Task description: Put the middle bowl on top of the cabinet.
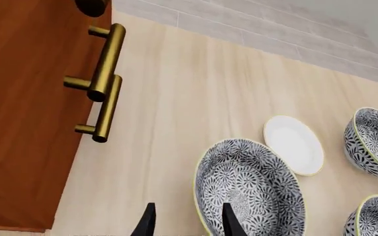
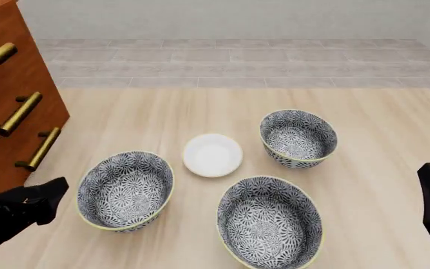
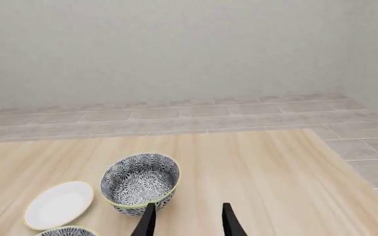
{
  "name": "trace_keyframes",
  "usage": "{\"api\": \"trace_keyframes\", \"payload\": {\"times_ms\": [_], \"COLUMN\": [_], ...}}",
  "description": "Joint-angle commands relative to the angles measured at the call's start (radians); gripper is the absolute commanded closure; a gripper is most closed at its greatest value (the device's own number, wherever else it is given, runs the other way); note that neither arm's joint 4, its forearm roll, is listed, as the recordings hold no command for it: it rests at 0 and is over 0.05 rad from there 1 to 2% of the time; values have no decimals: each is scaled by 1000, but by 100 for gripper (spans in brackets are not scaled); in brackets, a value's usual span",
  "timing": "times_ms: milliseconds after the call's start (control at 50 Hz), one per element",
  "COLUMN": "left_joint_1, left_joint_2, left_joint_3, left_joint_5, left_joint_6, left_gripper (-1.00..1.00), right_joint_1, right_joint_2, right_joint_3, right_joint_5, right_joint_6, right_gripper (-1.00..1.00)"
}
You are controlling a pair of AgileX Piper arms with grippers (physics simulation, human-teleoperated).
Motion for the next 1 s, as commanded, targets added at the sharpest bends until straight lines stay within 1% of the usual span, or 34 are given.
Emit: {"api": "trace_keyframes", "payload": {"times_ms": [20, 180, 400, 640, 820, 1000], "left_joint_1": [-5, -10, -13, -15, -22, -32], "left_joint_2": [45, 108, 157, 173, 218, 225], "left_joint_3": [17, 37, 52, 55, 65, 67], "left_joint_5": [-48, -120, -178, -190, -241, -250], "left_joint_6": [-21, -38, -50, -61, -71, -79], "left_gripper": [-100, -100, -100, -100, -100, -100], "right_joint_1": [-1, -2, -3, -3, -4, -5], "right_joint_2": [1, -1, 1, 1, 1, 3], "right_joint_3": [0, 0, 0, 1, -1, -1], "right_joint_5": [-1, 1, 0, -1, 2, -1], "right_joint_6": [3, 7, 10, 8, 9, 10], "right_gripper": [-100, -100, -100, -100, -100, -100]}}
